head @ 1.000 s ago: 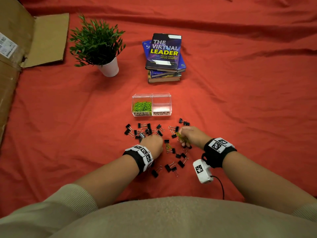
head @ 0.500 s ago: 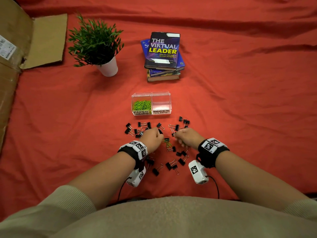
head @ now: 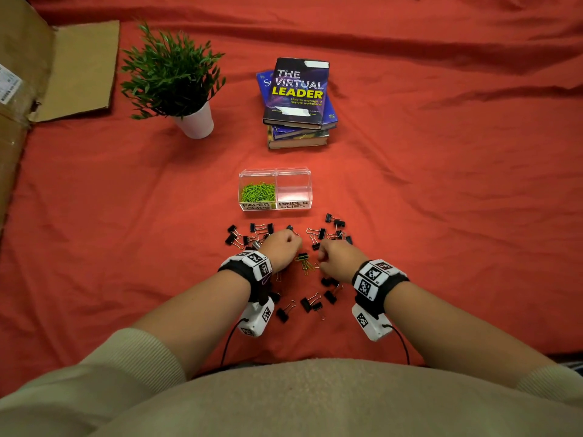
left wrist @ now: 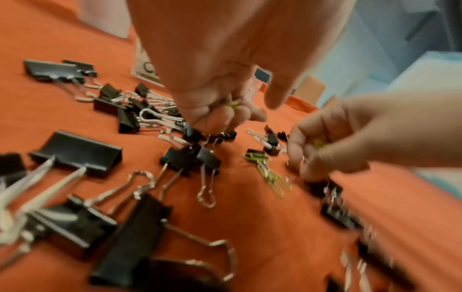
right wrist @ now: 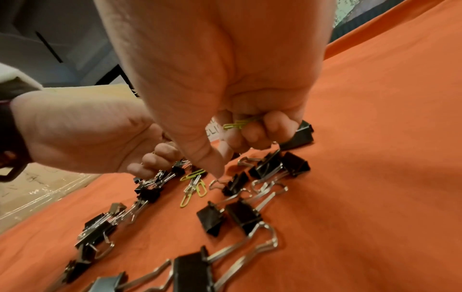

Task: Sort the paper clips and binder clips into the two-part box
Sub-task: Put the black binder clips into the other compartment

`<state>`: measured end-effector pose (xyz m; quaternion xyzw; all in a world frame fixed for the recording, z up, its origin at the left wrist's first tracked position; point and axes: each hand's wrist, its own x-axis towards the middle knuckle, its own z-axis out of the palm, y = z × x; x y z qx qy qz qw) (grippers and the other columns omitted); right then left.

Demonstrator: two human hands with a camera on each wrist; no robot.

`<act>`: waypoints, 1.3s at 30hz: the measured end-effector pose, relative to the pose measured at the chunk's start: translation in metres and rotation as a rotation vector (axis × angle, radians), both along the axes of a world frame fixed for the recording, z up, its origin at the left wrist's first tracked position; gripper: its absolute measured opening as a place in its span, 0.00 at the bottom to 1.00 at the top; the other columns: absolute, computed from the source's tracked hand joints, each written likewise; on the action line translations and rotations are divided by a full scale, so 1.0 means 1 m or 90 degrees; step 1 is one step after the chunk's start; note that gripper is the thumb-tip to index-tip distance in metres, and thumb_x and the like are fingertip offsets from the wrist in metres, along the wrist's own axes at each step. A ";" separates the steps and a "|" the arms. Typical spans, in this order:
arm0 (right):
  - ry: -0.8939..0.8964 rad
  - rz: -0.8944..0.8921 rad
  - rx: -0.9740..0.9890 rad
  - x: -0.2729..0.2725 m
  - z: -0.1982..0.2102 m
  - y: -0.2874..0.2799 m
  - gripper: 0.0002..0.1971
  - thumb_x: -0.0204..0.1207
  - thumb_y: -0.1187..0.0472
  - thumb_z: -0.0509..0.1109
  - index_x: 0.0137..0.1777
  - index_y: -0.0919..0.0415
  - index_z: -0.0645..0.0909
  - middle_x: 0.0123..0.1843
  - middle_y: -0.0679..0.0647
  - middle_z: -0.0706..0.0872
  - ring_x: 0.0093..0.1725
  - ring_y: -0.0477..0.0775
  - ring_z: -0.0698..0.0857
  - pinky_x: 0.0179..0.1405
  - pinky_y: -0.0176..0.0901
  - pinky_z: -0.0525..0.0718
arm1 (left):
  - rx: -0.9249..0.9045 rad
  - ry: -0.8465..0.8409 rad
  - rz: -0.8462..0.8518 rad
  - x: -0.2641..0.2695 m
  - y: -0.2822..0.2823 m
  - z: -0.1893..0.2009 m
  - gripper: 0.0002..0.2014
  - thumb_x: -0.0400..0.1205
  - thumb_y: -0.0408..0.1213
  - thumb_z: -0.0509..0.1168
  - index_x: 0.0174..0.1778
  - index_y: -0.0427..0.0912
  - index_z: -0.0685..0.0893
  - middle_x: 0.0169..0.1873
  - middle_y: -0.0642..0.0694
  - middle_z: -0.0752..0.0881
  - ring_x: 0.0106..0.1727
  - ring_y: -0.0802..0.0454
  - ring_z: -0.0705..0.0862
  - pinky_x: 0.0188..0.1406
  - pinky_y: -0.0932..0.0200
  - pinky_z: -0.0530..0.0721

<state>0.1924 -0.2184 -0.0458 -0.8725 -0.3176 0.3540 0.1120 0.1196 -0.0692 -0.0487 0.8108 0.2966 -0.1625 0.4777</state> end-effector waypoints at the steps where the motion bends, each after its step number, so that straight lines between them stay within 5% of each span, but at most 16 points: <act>1: -0.006 -0.005 0.003 0.000 0.001 0.000 0.05 0.72 0.62 0.66 0.46 0.59 0.77 0.45 0.57 0.86 0.45 0.59 0.84 0.44 0.51 0.84 | 0.051 0.001 -0.032 -0.001 -0.002 -0.002 0.10 0.81 0.41 0.60 0.34 0.46 0.73 0.28 0.49 0.77 0.31 0.50 0.76 0.30 0.58 0.72; 7: -0.056 0.014 -0.011 -0.019 -0.006 0.011 0.15 0.73 0.48 0.67 0.50 0.60 0.76 0.50 0.59 0.85 0.50 0.62 0.85 0.43 0.49 0.81 | 0.263 0.039 -0.246 -0.005 -0.007 -0.015 0.13 0.80 0.46 0.67 0.51 0.40 0.78 0.51 0.39 0.84 0.53 0.40 0.83 0.51 0.49 0.81; 12: -0.061 0.027 -0.029 -0.032 -0.009 0.020 0.15 0.76 0.53 0.65 0.57 0.63 0.76 0.55 0.62 0.84 0.53 0.65 0.84 0.47 0.51 0.82 | 0.249 0.037 -0.202 -0.006 0.004 -0.012 0.07 0.82 0.40 0.63 0.46 0.39 0.79 0.46 0.39 0.86 0.50 0.40 0.84 0.47 0.52 0.78; 17: -0.007 0.028 -0.063 -0.036 -0.004 0.028 0.07 0.78 0.61 0.62 0.49 0.64 0.76 0.50 0.62 0.84 0.50 0.63 0.84 0.41 0.46 0.76 | 0.229 0.000 -0.172 -0.011 0.019 -0.003 0.06 0.83 0.39 0.61 0.44 0.41 0.76 0.40 0.41 0.83 0.44 0.42 0.82 0.43 0.51 0.77; 20: 0.006 0.044 -0.062 -0.037 0.002 0.029 0.03 0.77 0.63 0.63 0.45 0.62 0.72 0.45 0.60 0.79 0.43 0.58 0.78 0.39 0.44 0.73 | 0.193 -0.045 -0.088 -0.009 0.028 0.007 0.06 0.83 0.37 0.59 0.42 0.41 0.73 0.34 0.46 0.79 0.36 0.47 0.77 0.32 0.56 0.72; 25: 0.107 -0.028 0.021 -0.027 0.009 0.019 0.03 0.74 0.64 0.69 0.40 0.60 0.79 0.41 0.55 0.85 0.37 0.54 0.83 0.35 0.45 0.83 | 0.164 -0.069 -0.001 0.009 0.057 0.029 0.06 0.85 0.37 0.58 0.42 0.42 0.73 0.34 0.49 0.79 0.27 0.54 0.73 0.24 0.61 0.72; 28: 0.169 -0.105 0.075 -0.010 0.015 0.015 0.02 0.75 0.63 0.71 0.45 0.58 0.84 0.41 0.51 0.87 0.29 0.45 0.81 0.24 0.31 0.77 | 0.204 -0.080 0.018 0.027 0.081 0.041 0.04 0.83 0.33 0.58 0.44 0.40 0.76 0.39 0.43 0.82 0.32 0.49 0.77 0.31 0.55 0.78; 32: 0.196 -0.143 0.086 0.010 0.028 0.023 0.05 0.77 0.61 0.70 0.51 0.55 0.85 0.37 0.51 0.87 0.24 0.48 0.75 0.23 0.38 0.77 | 0.292 -0.080 -0.071 0.050 0.106 0.046 0.08 0.81 0.28 0.58 0.51 0.37 0.82 0.47 0.41 0.84 0.47 0.43 0.82 0.47 0.55 0.78; 36: 0.189 -0.168 0.109 0.022 0.052 0.048 0.07 0.80 0.61 0.66 0.53 0.60 0.84 0.34 0.50 0.83 0.24 0.44 0.73 0.16 0.30 0.72 | 0.350 -0.017 -0.212 0.065 0.116 0.039 0.13 0.80 0.25 0.59 0.55 0.40 0.85 0.55 0.40 0.86 0.56 0.40 0.84 0.57 0.51 0.83; 39: 0.144 -0.169 0.143 0.032 0.067 0.079 0.08 0.81 0.62 0.64 0.49 0.65 0.84 0.34 0.51 0.82 0.27 0.48 0.75 0.24 0.37 0.76 | 0.353 -0.004 -0.285 0.061 0.115 0.031 0.14 0.80 0.25 0.60 0.58 0.40 0.85 0.57 0.39 0.86 0.58 0.41 0.84 0.58 0.51 0.82</act>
